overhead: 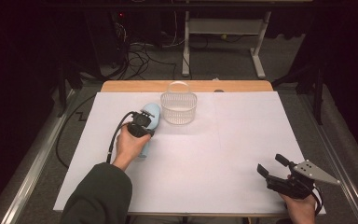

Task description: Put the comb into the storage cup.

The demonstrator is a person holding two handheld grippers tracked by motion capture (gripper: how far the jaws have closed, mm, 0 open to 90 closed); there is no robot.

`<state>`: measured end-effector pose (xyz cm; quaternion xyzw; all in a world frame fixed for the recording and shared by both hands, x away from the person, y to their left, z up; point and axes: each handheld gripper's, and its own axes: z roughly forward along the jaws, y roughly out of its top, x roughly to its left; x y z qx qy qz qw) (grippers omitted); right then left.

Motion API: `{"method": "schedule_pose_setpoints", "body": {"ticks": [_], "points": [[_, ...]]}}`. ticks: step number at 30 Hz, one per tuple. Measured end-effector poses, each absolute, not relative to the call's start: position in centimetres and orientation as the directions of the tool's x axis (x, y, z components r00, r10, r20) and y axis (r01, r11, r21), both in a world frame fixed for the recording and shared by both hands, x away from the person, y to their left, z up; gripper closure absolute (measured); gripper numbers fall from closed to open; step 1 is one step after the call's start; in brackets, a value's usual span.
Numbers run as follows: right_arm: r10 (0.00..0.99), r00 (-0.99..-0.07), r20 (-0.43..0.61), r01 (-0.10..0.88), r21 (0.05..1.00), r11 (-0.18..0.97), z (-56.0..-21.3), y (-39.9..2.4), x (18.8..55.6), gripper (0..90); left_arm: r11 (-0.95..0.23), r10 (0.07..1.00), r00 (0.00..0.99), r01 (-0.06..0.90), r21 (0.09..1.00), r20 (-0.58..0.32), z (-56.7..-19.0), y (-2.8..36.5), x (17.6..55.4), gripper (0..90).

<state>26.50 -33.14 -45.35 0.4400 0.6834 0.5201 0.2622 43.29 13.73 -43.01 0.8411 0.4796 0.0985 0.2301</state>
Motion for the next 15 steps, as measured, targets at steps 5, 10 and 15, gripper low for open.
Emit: {"method": "schedule_pose_setpoints", "body": {"ticks": [5,10,15], "points": [[0.874,-0.476,0.096,0.325,0.943,0.074,-45.34,-33.16,26.48,16.5,-0.433,0.855,0.516,0.765,0.478,-0.053,-43.0,14.0,43.27,90.0],[0.874,-0.476,0.102,0.329,0.942,0.069,-45.35,-33.16,26.48,16.5,-0.428,0.859,0.51,0.77,0.473,-0.051,-43.03,14.34,43.3,90.0],[0.874,-0.477,0.096,0.324,0.943,0.074,-45.34,-33.15,26.47,16.5,-0.429,0.86,0.508,0.772,0.468,-0.049,-43.02,14.61,43.24,90.0]]}}
